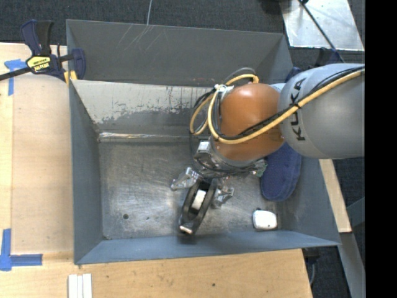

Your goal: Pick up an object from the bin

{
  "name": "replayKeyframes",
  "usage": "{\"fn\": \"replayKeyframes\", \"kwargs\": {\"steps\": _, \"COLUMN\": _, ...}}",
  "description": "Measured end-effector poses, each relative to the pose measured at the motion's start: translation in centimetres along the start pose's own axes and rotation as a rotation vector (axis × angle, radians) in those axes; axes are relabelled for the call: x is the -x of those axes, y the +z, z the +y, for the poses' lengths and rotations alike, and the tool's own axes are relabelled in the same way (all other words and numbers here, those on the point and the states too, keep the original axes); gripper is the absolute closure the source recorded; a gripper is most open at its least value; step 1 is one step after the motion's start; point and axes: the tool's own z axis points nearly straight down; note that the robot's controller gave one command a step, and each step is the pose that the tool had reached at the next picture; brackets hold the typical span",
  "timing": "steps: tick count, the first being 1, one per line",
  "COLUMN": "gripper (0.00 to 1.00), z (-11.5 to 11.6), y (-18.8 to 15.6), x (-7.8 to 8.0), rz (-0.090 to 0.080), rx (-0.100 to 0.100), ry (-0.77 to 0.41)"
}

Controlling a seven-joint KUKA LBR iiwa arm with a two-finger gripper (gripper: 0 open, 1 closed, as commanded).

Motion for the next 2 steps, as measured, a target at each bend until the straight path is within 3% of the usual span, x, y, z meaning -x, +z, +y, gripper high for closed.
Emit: {"fn": "replayKeyframes", "kwargs": {"steps": 2, "gripper": 1.0, "z": 0.0, "y": -10.1, "x": 0.0, "rz": -0.006, "rx": -0.005, "ry": 0.007}}
